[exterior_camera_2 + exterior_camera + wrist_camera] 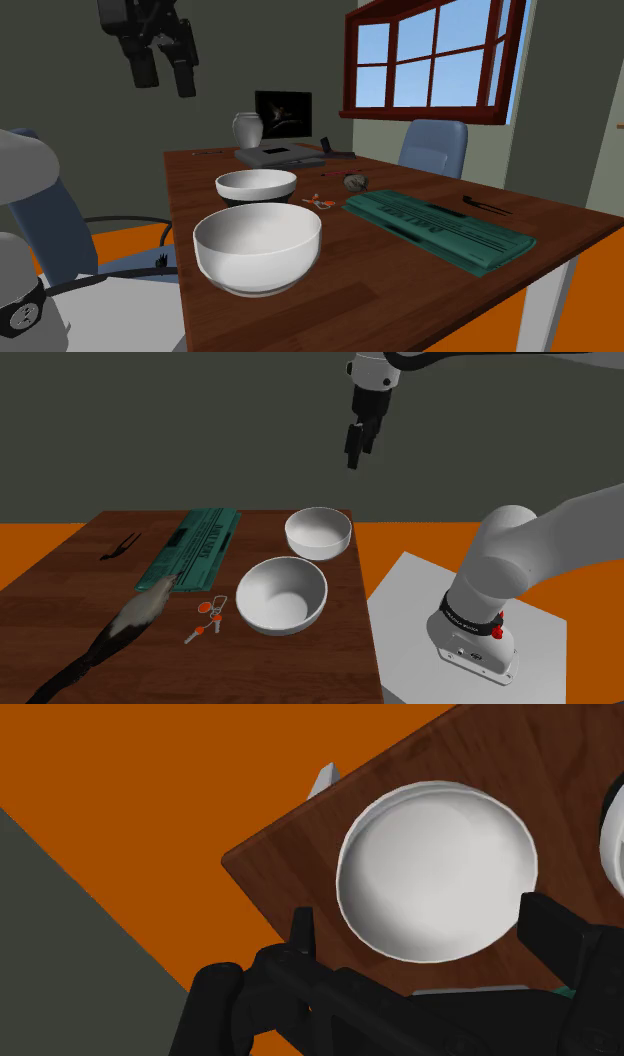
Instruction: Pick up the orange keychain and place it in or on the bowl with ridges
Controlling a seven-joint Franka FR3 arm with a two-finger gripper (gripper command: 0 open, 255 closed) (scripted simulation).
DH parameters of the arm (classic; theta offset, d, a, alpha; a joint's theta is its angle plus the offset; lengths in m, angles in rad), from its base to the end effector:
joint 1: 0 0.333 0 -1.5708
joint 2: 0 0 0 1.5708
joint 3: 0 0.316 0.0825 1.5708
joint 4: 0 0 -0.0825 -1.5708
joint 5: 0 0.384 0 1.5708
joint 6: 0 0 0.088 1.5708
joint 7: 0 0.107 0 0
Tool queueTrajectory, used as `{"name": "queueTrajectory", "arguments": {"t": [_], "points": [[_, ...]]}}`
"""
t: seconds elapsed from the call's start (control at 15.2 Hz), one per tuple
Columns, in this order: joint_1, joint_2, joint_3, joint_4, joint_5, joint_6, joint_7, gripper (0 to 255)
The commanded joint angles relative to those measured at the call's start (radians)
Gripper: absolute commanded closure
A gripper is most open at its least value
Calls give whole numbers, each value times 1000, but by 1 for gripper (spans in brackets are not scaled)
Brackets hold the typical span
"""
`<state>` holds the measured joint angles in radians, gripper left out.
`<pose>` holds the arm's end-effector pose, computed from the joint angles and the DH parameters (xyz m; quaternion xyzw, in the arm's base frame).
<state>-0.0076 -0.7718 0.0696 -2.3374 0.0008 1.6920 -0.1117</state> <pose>0.3226 0.0270 0.6057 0.9947 0.0783 0.0617 0.0260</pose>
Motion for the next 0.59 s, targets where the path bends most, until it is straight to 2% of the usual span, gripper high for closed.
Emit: {"name": "queueTrajectory", "arguments": {"t": [0.0, 0.53], "points": [[0, 0, 0, 0, 0, 0, 0, 0], [49, 184, 127, 17, 59, 142, 104, 0]]}}
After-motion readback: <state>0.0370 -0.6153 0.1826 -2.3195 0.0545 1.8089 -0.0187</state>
